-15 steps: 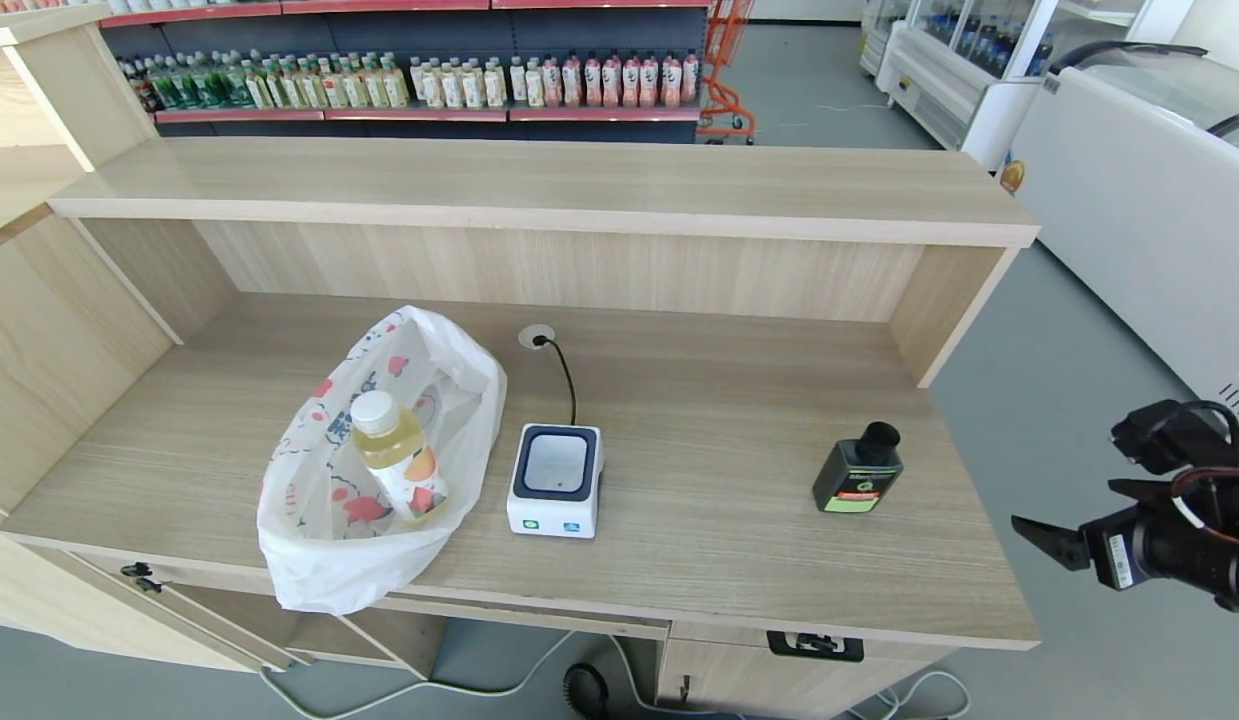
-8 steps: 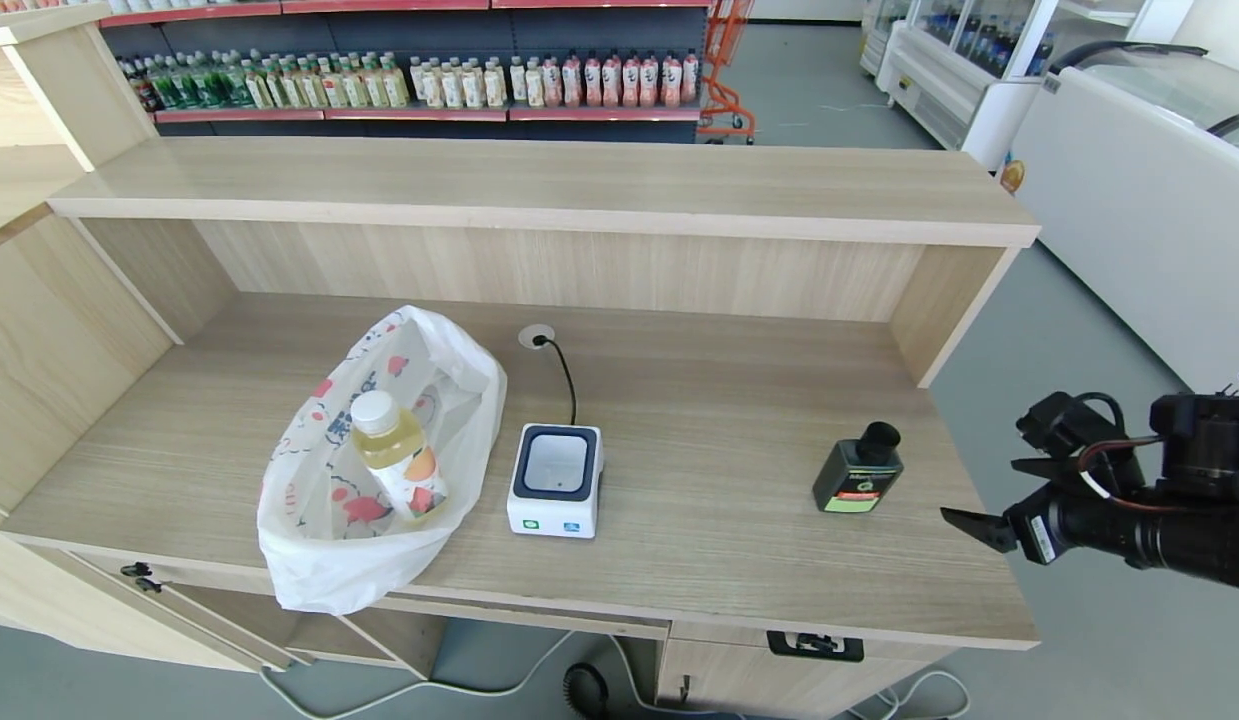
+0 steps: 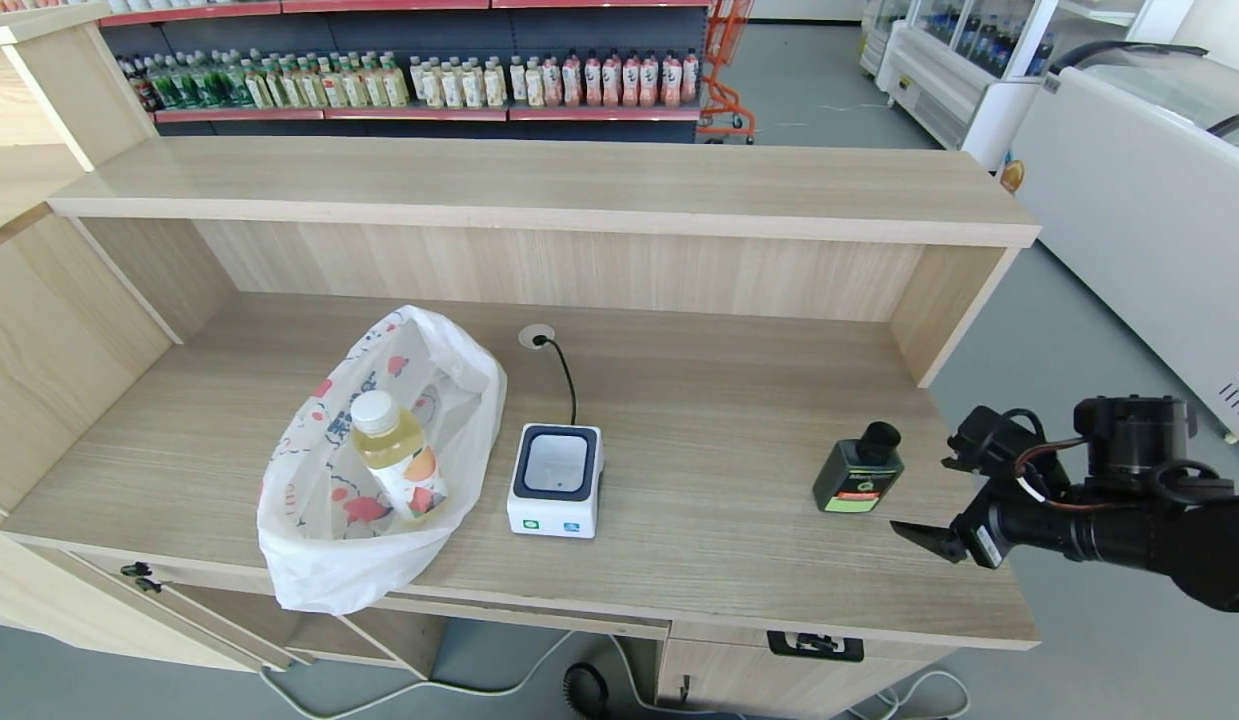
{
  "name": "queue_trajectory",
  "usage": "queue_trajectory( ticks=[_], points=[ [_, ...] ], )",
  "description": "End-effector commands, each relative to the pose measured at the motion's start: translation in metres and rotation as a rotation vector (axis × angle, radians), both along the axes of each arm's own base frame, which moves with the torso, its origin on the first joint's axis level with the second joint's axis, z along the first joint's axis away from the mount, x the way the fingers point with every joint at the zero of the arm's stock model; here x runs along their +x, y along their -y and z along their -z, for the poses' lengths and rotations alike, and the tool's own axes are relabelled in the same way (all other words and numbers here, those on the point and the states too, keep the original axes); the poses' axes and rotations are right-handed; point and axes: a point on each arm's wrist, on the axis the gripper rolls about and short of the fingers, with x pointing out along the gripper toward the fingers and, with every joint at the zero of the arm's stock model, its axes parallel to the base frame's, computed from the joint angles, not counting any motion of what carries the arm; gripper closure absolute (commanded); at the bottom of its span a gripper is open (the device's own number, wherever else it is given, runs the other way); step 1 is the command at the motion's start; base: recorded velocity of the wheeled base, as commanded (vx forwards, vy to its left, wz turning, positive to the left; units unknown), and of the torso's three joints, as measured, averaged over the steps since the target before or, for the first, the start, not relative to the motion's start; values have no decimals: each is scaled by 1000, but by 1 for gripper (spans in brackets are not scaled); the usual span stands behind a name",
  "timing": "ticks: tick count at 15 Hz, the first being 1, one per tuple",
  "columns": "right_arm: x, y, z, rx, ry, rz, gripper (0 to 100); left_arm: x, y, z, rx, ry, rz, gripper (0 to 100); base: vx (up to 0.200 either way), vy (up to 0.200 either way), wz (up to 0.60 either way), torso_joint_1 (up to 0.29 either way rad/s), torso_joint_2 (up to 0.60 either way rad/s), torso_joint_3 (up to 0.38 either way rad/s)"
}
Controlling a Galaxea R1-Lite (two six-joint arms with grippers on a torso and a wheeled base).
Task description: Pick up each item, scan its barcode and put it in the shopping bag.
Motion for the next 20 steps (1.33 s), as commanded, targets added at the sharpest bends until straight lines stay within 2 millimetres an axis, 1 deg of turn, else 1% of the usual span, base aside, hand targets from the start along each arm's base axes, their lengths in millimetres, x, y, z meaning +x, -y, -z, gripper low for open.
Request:
queue_trajectory(
  ticks=[1, 4, 5, 7, 9, 13, 14, 15, 16, 17, 20],
  points=[
    [6, -1, 8, -8, -10, -29, 0, 0, 0, 0, 0, 0, 0, 0, 0, 0, 0, 0, 0, 0],
    [20, -7, 11, -10, 8, -85, 0, 0, 0, 0, 0, 0, 0, 0, 0, 0, 0, 0, 0, 0],
    [31, -11, 11, -8, 27, -102, 0, 0, 0, 0, 0, 0, 0, 0, 0, 0, 0, 0, 0, 0],
    [45, -18, 10, -8, 52, -125, 0, 0, 0, 0, 0, 0, -2, 0, 0, 0, 0, 0, 0, 0],
    [53, -26, 16, -7, 50, -147, 0, 0, 0, 0, 0, 0, 0, 0, 0, 0, 0, 0, 0, 0],
    [60, -37, 25, -5, 42, -176, 0, 0, 0, 0, 0, 0, 0, 0, 0, 0, 0, 0, 0, 0],
    [64, -38, 26, -5, 45, -179, 0, 0, 0, 0, 0, 0, 0, 0, 0, 0, 0, 0, 0, 0],
    [72, -42, 26, -6, 62, -188, 0, 0, 0, 0, 0, 0, 0, 0, 0, 0, 0, 0, 0, 0],
    [74, -43, 26, -6, 65, -190, 100, 0, 0, 0, 0, 0, 0, 0, 0, 0, 0, 0, 0, 0],
    [79, -44, 26, -6, 76, -191, 100, 0, 0, 0, 0, 0, 0, 0, 0, 0, 0, 0, 0, 0],
    [86, -46, 26, -3, 88, -192, 100, 0, 0, 0, 0, 0, 0, 0, 0, 0, 0, 0, 0, 0]
  ],
)
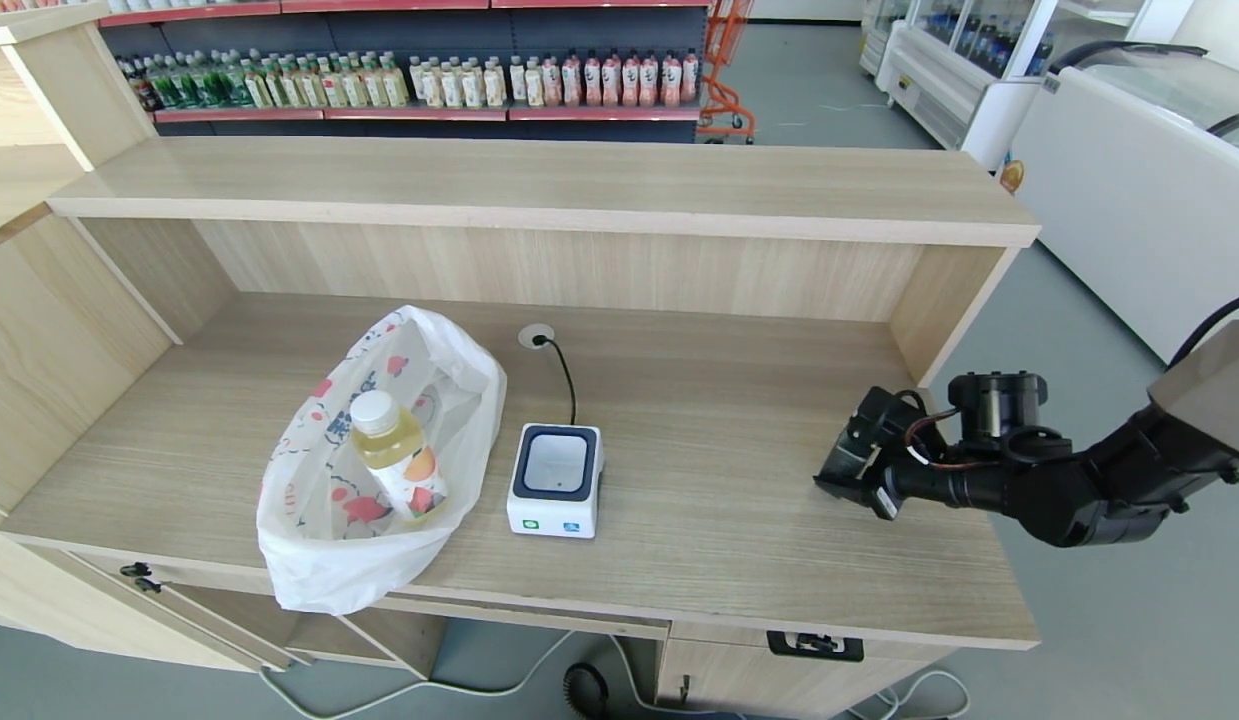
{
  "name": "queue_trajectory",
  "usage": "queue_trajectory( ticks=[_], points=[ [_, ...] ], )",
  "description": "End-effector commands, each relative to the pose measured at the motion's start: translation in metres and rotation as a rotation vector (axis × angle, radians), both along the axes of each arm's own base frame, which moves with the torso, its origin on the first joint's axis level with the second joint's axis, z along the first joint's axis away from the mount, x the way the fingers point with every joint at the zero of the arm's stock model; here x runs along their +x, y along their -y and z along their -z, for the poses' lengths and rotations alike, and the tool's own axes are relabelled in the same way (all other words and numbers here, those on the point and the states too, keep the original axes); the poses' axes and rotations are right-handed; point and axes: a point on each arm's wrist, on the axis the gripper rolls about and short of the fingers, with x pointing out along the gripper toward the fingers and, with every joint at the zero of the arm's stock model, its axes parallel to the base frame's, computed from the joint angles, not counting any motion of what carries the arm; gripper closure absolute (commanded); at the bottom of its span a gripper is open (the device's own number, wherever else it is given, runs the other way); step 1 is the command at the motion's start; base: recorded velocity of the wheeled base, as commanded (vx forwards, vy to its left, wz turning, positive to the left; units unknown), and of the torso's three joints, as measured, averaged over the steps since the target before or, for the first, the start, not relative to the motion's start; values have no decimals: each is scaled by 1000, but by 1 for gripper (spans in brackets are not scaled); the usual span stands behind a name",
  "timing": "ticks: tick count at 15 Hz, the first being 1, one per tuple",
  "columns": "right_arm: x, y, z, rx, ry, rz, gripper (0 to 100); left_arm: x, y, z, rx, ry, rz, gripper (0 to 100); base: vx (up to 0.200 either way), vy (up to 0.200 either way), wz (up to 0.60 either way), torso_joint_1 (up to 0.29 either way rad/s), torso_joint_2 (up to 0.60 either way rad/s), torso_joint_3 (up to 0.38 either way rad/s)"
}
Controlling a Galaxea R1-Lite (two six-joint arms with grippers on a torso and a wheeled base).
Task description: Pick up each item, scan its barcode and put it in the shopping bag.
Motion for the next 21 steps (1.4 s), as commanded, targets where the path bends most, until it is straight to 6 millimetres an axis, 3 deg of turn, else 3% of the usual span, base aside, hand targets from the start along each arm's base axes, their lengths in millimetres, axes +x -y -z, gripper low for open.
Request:
queue_trajectory(
  ticks=[1, 4, 7, 10, 12, 14, 16, 18, 21],
  points=[
    [6, -2, 0, 3, 11, -5, 100, 0, 0, 0, 0, 0, 0, 0, 0, 0, 0, 0, 0, 0],
    [5, 0, -9, 18, 28, -10, 100, 0, 0, 0, 0, 0, 0, 0, 0, 0, 0, 0, 0, 0],
    [-10, 2, -41, 66, 73, 3, 100, 0, 0, 0, 0, 0, 0, 0, 0, 0, 0, 0, 0, 0],
    [-49, 0, -105, 231, 246, 3, 100, 0, 0, 0, 0, 0, 0, 0, 0, 0, 0, 0, 0, 0],
    [-78, -9, -146, 329, 442, -185, 100, 0, 0, 0, 0, 0, 0, 0, 0, 0, 0, 0, 0, 0],
    [-100, -27, -177, 386, 595, -411, 100, 0, 0, 0, 0, 0, 0, 0, 0, 0, 0, 0, 0, 0],
    [-120, -54, -194, 394, 740, -595, 100, 0, 0, 0, 0, 0, 0, 0, 0, 0, 0, 0, 0, 0],
    [-140, -83, -204, 428, 866, -805, 100, 0, 0, 0, 0, 0, 0, 0, 0, 0, 0, 0, 0, 0],
    [-163, -117, -204, 421, 925, -1054, 100, 0, 0, 0, 0, 0, 0, 0, 0, 0, 0, 0, 0, 0]
  ],
)
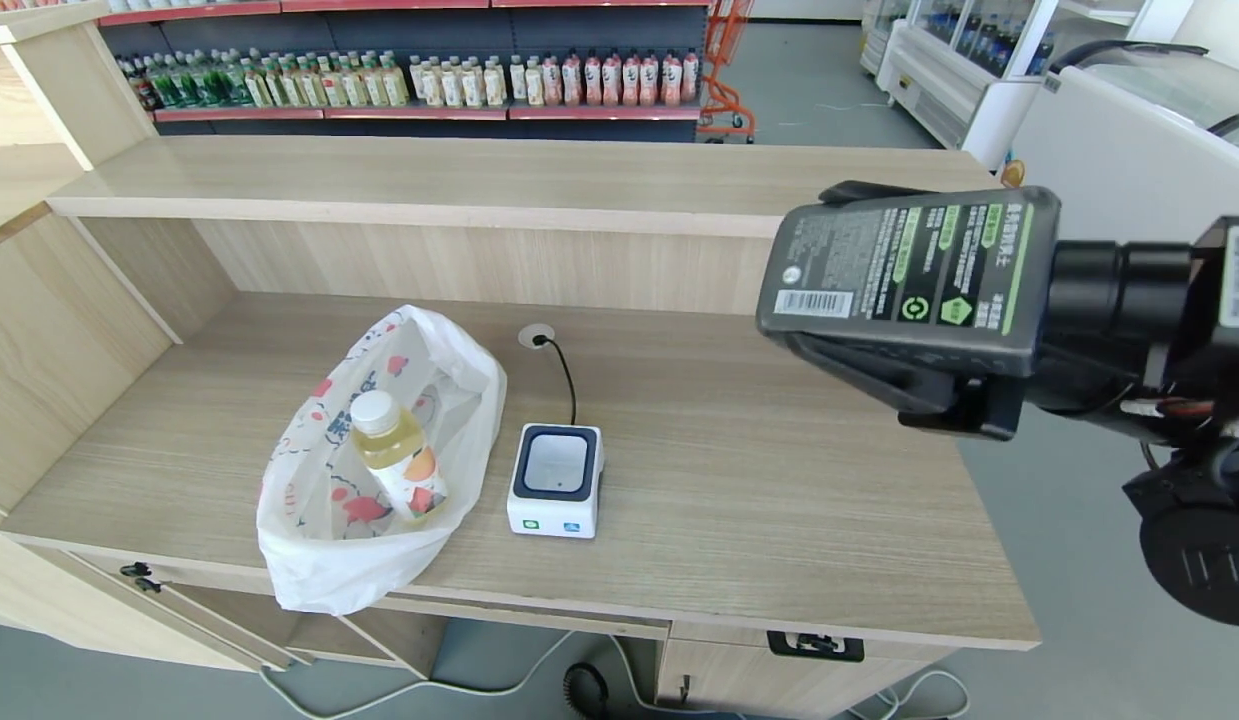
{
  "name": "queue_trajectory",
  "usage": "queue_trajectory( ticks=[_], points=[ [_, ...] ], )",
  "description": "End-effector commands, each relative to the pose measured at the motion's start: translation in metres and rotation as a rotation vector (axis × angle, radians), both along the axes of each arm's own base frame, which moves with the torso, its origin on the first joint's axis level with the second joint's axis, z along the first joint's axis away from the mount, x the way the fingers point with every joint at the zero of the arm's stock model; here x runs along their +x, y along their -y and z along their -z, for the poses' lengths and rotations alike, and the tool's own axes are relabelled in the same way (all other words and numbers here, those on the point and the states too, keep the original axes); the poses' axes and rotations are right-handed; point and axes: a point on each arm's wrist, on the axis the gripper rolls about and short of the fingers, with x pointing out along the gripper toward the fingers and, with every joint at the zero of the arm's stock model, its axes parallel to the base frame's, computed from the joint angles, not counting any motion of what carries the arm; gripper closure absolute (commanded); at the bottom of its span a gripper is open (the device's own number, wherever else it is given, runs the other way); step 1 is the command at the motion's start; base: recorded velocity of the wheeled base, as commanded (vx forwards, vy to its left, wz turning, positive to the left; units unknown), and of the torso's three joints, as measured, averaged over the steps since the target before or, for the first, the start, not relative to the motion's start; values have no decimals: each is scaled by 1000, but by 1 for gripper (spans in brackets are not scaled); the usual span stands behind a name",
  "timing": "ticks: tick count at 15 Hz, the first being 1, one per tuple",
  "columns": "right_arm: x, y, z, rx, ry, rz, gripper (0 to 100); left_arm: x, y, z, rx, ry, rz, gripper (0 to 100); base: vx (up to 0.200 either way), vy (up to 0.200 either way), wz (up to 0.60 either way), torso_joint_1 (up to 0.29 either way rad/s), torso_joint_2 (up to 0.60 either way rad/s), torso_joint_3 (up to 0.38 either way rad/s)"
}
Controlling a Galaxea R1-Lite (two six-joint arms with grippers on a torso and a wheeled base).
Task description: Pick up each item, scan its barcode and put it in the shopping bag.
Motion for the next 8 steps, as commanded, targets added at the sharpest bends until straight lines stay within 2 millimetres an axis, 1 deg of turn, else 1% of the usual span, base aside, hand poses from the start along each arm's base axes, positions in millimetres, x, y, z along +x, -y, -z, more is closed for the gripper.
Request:
queue_trajectory(
  ticks=[1, 3, 4, 8],
  points=[
    [-20, -24, -2, -11, 57, -134, 100, 0, 0, 0, 0, 0, 0, 0, 0, 0, 0, 0, 0, 0],
    [-30, -36, -3, -7, 80, -187, 100, 0, 0, 0, 0, 0, 0, 0, 0, 0, 0, 0, 0, 0],
    [-34, -38, -4, -3, 85, -202, 100, 0, 0, 0, 0, 0, 0, 0, 0, 0, 0, 0, 0, 0],
    [-34, -38, -5, -1, 97, -201, 100, 0, 0, 0, 0, 0, 0, 0, 0, 0, 0, 0, 0, 0]
  ],
)
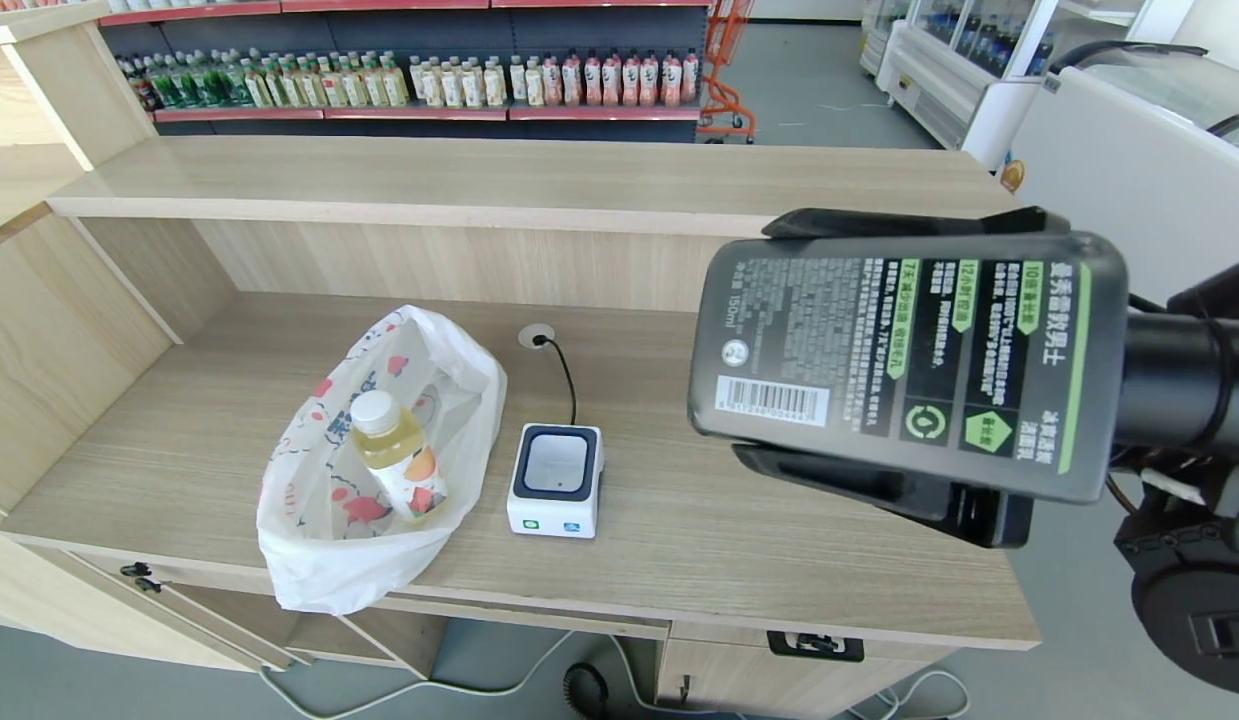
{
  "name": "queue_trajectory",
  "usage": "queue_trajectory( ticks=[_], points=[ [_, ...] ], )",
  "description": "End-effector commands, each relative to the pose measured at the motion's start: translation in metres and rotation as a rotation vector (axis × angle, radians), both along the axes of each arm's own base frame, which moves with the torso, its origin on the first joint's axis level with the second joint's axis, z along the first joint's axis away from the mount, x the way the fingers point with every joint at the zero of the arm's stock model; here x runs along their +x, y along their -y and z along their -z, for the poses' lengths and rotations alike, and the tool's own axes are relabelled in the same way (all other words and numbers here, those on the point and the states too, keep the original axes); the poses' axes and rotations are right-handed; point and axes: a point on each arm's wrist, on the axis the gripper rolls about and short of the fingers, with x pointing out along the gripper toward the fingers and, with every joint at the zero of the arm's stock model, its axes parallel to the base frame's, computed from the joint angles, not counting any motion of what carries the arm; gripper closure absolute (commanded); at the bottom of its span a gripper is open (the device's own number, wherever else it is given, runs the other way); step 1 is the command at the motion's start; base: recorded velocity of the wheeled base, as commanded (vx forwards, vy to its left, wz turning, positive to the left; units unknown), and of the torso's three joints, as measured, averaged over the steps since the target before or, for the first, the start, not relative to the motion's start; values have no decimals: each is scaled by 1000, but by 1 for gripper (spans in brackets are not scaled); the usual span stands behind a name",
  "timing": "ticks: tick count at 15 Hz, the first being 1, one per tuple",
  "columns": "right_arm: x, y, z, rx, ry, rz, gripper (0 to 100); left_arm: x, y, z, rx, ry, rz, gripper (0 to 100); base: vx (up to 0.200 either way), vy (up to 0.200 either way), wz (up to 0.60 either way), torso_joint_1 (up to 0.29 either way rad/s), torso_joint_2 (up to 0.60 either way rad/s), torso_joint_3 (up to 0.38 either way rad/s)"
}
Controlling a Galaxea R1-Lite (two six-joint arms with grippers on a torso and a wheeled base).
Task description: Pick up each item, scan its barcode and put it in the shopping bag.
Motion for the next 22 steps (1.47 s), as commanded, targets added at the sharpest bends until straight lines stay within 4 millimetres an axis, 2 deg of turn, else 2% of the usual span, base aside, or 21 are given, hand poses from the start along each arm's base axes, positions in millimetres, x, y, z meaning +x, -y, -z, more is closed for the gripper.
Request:
queue_trajectory(
  ticks=[1, 3, 6, 9, 22],
  points=[
    [-2, 1, 0, 2, 6, -1, 100, 0, 0, 0, 0, 1, 0, 0, 0, 0, 0, 0, 0, 0],
    [-7, 4, -2, 7, 12, 1, 100, 0, 0, 0, 0, 1, 0, 0, 0, 0, 0, 0, 0, 0],
    [-28, 19, -1, 4, 6, 3, 100, 0, 0, 0, 0, 1, -2, 0, 0, 0, 0, 0, 0, 0],
    [-34, 18, -2, 9, 12, -19, 100, 0, 0, 0, 0, 1, 0, 0, 0, 0, 0, 0, 0, 0],
    [-39, 21, 0, 4, 6, -22, 100, 0, 0, 0, 0, 1, 0, 0, 0, 0, 0, 0, 0, 0]
  ],
)
